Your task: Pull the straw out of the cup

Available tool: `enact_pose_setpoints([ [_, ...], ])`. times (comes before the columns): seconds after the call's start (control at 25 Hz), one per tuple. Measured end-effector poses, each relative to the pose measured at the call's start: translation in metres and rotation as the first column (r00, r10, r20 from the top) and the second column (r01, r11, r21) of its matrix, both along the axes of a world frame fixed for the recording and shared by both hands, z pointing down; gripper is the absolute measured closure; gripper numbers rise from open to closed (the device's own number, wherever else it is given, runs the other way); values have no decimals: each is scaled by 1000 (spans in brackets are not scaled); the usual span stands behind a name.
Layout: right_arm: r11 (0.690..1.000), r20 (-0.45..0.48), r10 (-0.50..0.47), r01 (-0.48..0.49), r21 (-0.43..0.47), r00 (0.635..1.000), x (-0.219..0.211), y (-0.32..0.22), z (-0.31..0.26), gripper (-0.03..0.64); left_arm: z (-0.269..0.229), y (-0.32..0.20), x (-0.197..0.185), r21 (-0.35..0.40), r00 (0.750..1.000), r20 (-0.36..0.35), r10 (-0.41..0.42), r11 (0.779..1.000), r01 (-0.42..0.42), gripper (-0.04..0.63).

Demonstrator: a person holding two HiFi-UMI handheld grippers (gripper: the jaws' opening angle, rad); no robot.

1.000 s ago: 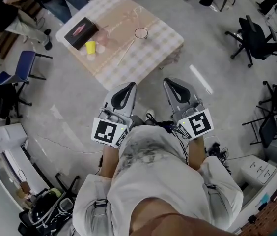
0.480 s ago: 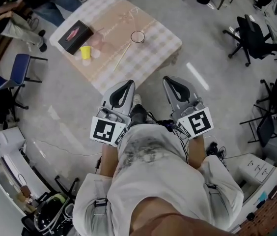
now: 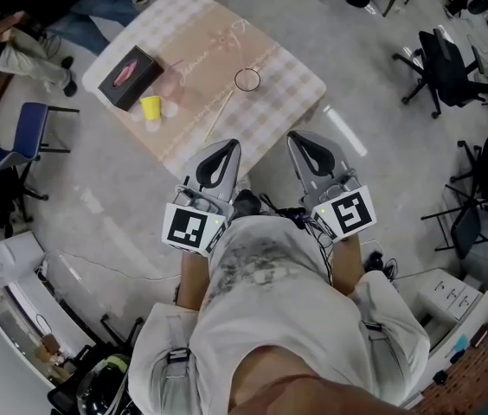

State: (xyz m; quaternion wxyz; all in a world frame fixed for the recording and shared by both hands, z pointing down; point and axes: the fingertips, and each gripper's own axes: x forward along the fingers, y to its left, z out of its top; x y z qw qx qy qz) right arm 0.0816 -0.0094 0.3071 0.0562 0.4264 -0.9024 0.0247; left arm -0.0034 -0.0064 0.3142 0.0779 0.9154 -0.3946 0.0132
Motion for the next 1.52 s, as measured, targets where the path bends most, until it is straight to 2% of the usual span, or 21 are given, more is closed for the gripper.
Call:
enact_pose_setpoints([
  [0.4, 1000, -20, 10, -11, -16, 1000, -21, -52, 5, 606, 4, -49, -19, -14, 1000, -6, 16, 1000, -16, 594],
  [0.84, 999, -33, 38, -39, -20, 999, -30, -81, 8, 606, 12, -74, -28, -32, 999, -19, 35, 999, -36, 594],
  [1.36, 999, -26, -4, 3, -37, 1000, -27, -126, 17, 606, 23, -111, -25, -61, 1000, -8, -10, 998, 9, 594],
  [1.52, 997, -40, -37, 34, -70, 999, -28, -139, 29, 606, 27, -124, -26, -73, 999, -17, -44, 996, 43, 594],
])
